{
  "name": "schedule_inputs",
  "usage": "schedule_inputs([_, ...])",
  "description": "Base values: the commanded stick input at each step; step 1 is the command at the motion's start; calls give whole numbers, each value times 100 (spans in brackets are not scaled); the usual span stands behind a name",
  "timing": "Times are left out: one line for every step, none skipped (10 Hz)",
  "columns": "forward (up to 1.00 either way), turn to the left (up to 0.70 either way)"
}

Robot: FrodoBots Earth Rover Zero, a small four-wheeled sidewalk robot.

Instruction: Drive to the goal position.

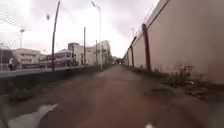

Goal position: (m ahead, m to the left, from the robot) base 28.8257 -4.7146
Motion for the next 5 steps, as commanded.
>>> schedule_inputs([85, 0])
schedule_inputs([85, 0])
schedule_inputs([85, 0])
schedule_inputs([85, 0])
schedule_inputs([85, 0])
